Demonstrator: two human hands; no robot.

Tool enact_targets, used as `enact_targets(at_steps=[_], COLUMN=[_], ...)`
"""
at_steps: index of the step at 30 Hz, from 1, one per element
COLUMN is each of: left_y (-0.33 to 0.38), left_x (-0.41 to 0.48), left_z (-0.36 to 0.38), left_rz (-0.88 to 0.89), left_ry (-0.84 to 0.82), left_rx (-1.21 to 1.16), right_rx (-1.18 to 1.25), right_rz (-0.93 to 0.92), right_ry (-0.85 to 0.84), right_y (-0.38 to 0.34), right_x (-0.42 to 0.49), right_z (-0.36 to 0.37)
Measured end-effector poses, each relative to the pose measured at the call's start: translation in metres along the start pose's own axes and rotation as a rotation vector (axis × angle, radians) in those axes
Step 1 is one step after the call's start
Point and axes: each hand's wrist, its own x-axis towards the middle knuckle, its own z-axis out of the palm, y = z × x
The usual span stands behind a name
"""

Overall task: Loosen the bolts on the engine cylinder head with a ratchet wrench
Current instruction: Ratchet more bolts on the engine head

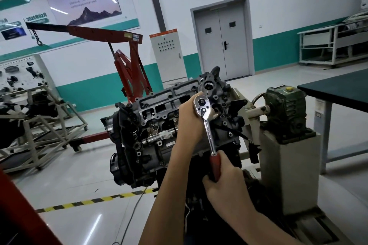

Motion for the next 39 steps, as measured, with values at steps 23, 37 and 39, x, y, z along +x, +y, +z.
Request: enact_targets(at_steps=[23, 37, 39], left_y=[0.004, -0.002, -0.003], left_x=[-0.008, 0.000, -0.002], left_z=[-0.001, -0.008, -0.008], left_rz=[-0.004, -0.048, -0.009], left_ry=[0.039, -0.068, -0.052], left_rx=[-0.021, 0.022, 0.007], right_rx=[-0.034, -0.919, -0.842], right_rz=[-0.064, -0.472, -0.379], right_ry=[-0.047, -0.186, -0.204], right_y=[0.005, -0.003, 0.011], right_x=[0.005, 0.120, 0.101], right_z=[-0.011, -0.151, -0.139])
